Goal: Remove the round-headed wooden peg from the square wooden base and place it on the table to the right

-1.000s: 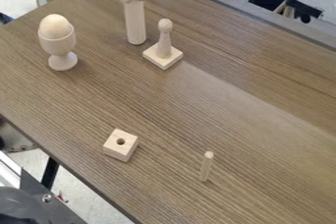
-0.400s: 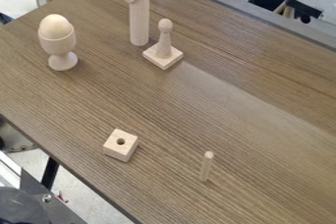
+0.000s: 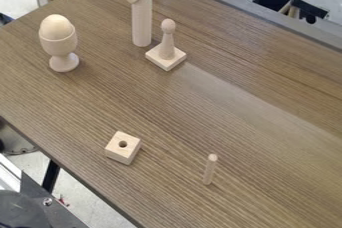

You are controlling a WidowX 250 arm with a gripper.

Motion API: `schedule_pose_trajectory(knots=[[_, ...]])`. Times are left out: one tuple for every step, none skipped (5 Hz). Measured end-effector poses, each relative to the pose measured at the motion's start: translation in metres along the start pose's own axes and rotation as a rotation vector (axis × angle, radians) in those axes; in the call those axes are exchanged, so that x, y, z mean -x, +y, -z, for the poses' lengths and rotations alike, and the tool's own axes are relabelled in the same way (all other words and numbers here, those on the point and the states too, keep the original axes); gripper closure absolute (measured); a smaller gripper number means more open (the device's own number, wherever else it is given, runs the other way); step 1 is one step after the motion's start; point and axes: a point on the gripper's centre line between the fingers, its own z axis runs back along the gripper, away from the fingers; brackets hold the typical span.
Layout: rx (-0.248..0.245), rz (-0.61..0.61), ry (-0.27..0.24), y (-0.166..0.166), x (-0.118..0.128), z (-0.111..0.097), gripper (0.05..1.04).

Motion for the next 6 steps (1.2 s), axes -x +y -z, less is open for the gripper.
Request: schedule_pose_trajectory(knots=[[0.022, 0.025, 0.046, -0.016, 0.004, 0.031, 0.083], [0.006, -0.024, 0.068, -0.024, 0.005, 0.054, 0.083], [-0.011, -0.098, 0.130, -0.026, 0.006, 0.072, 0.083], [-0.001, -0.153, 0.116, -0.028, 0.003, 0.079, 0.083], [0.015, -0.200, 0.122, -0.032, 0.009, 0.093, 0.083], [0.022, -0.229, 0.102, -0.032, 0.009, 0.100, 0.125]])
